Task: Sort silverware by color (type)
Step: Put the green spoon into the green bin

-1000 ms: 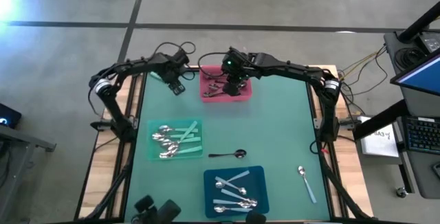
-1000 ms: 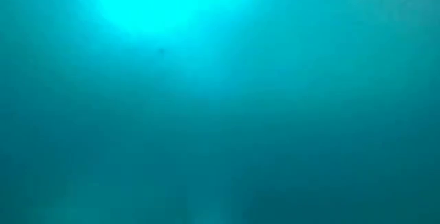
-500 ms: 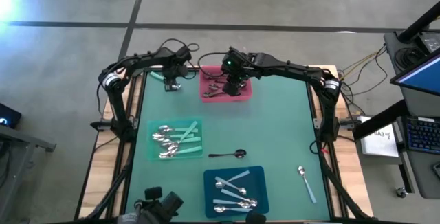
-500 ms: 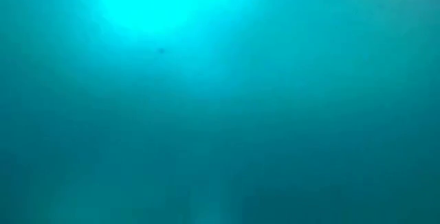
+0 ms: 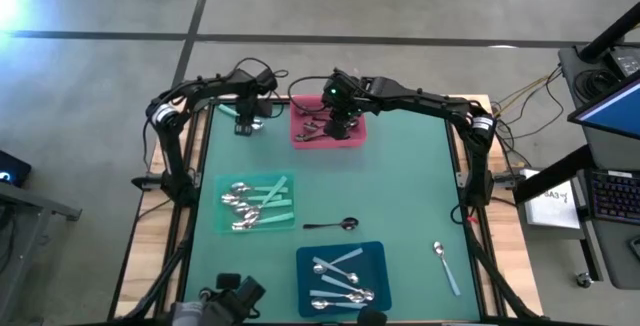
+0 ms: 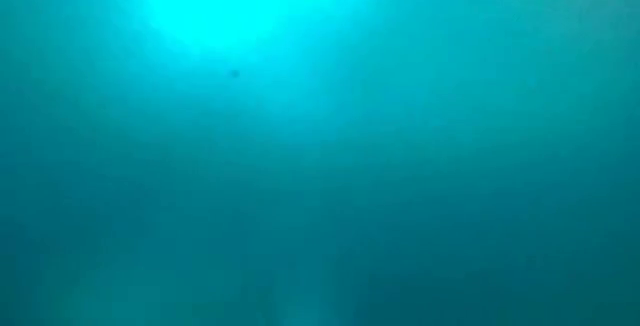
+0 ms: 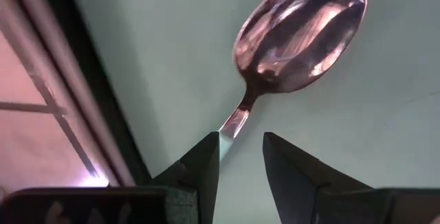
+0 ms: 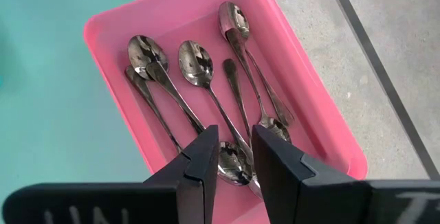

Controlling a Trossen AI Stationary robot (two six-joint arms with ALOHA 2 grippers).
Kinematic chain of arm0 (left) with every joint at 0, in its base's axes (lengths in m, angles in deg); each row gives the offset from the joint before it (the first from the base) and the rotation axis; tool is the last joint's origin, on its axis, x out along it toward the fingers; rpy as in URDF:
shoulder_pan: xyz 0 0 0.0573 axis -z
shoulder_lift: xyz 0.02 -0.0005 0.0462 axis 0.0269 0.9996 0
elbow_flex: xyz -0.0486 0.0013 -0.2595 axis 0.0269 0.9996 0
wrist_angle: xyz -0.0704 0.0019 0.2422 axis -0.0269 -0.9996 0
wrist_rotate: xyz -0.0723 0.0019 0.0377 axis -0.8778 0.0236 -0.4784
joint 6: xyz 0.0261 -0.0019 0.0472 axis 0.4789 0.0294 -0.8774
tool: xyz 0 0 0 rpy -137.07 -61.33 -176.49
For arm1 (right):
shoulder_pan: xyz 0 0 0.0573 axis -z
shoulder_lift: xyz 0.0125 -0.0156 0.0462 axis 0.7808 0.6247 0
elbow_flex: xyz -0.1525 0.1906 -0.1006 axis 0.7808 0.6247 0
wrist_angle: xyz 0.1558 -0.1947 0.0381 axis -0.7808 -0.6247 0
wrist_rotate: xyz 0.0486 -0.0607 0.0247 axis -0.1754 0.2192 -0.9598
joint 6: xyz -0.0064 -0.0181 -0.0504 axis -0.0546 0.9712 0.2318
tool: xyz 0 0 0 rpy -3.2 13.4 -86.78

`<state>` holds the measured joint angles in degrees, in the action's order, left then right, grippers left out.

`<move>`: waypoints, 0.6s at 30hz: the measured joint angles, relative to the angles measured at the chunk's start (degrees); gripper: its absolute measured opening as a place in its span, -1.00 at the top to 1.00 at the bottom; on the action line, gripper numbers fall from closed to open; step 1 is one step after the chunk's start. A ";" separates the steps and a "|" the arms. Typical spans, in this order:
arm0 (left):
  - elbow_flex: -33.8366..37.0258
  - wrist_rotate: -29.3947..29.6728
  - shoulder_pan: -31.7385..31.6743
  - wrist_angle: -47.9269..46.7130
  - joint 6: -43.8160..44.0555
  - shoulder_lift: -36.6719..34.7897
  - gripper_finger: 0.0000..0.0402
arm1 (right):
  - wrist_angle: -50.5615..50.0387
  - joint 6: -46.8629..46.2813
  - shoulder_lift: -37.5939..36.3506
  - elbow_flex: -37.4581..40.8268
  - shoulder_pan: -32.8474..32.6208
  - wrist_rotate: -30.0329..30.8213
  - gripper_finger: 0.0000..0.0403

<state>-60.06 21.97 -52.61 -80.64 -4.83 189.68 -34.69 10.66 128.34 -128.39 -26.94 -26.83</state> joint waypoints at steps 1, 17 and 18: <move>-0.02 0.00 -0.04 0.02 -0.74 0.51 0.51 | 0.00 0.01 0.00 0.00 -0.02 0.01 0.61; -0.80 0.78 -0.04 0.66 -5.21 5.76 0.63 | 0.42 0.00 0.00 0.00 -0.02 0.00 0.61; -1.03 0.74 -0.04 0.43 -4.81 5.84 0.66 | 0.39 0.00 0.00 0.00 -0.02 0.02 0.61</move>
<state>-61.10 22.72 -52.65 -80.21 -9.64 195.51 -34.29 10.66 128.34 -128.39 -26.96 -26.81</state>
